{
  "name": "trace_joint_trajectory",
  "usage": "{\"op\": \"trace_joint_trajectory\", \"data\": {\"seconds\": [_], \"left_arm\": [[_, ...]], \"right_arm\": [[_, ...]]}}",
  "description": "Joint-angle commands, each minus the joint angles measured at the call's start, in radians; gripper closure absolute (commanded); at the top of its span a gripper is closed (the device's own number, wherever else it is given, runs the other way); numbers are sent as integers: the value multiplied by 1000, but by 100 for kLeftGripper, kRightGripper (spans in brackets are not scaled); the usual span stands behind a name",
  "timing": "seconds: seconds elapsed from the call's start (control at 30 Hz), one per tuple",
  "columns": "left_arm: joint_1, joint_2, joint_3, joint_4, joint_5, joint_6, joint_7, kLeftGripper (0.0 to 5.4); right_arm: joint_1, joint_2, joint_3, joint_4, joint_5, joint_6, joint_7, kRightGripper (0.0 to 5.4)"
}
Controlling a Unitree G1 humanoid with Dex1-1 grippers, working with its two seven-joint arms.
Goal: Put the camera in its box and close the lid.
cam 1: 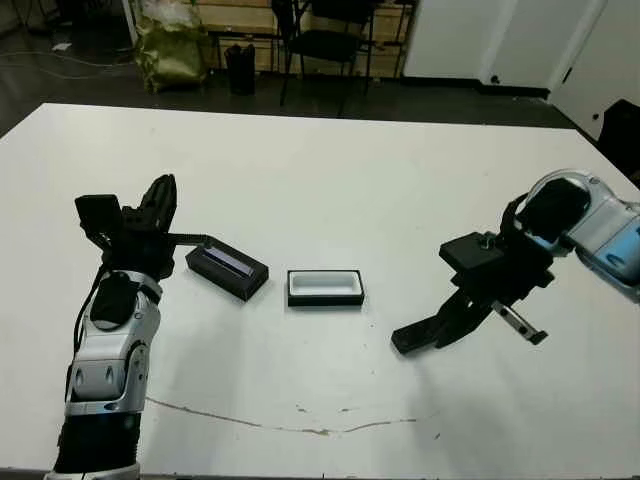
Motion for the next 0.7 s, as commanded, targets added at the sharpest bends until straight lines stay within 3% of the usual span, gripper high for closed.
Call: {"op": "trace_joint_trajectory", "data": {"seconds": [0.03, 0.2, 0.37, 0.43, 0.57, 0.7], "left_arm": [[8, -1, -7, 8, 11, 6, 2, 538], [11, -2, -10, -5, 8, 20, 4, 538], [14, 0, -14, -21, 13, 40, 14, 538], [15, -1, -15, -24, 13, 40, 15, 538], [12, -4, -17, -5, 10, 11, 2, 538], [11, -6, -18, -1, 12, 4, 4, 538]], "right_arm": [[3, 16, 20, 19, -23, -20, 4, 539], [-10, 35, 19, 36, 51, 22, 4, 539], [-45, 84, 96, 60, -74, 123, 4, 539], [-24, 129, 86, 122, -124, 67, 4, 539], [-36, 204, 131, 262, -108, -5, 4, 539], [-56, 221, 139, 272, -143, -35, 4, 539]]}}
